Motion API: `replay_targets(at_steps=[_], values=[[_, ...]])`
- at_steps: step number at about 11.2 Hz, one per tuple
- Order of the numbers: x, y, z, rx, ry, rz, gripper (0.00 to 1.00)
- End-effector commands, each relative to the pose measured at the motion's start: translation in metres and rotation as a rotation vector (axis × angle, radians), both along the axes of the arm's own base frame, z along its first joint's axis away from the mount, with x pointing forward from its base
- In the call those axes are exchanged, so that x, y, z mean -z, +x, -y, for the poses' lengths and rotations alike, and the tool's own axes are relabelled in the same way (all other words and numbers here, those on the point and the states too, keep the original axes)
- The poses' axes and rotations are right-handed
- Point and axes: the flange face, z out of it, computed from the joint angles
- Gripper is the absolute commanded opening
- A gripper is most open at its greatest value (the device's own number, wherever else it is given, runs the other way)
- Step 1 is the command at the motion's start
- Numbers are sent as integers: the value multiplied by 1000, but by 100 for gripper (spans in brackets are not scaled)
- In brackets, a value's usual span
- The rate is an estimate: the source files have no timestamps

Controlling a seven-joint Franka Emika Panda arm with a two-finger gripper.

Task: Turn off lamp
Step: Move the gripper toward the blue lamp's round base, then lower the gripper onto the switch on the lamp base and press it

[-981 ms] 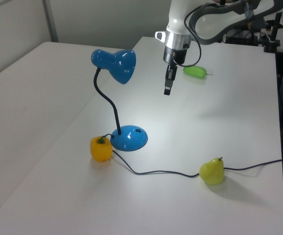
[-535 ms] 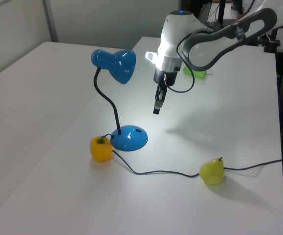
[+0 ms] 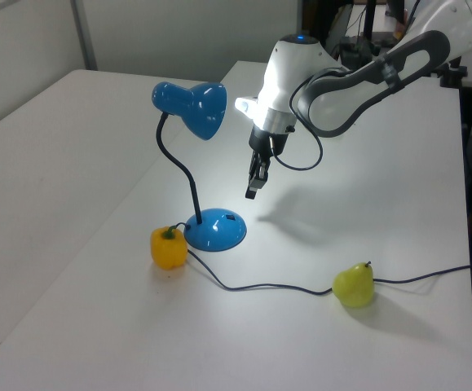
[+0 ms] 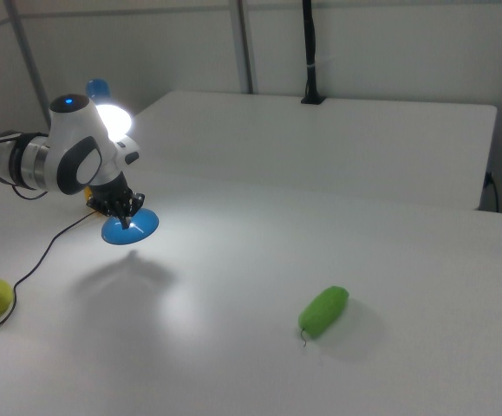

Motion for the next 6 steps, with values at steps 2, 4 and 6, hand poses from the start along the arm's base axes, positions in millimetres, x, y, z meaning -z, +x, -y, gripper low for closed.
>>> replay_targets(at_steps=[2, 4, 6], values=[[15, 5, -10, -78, -16, 63, 0], [19, 8, -17, -77, 2, 117, 0], [21, 9, -21, -81, 5, 131, 0]])
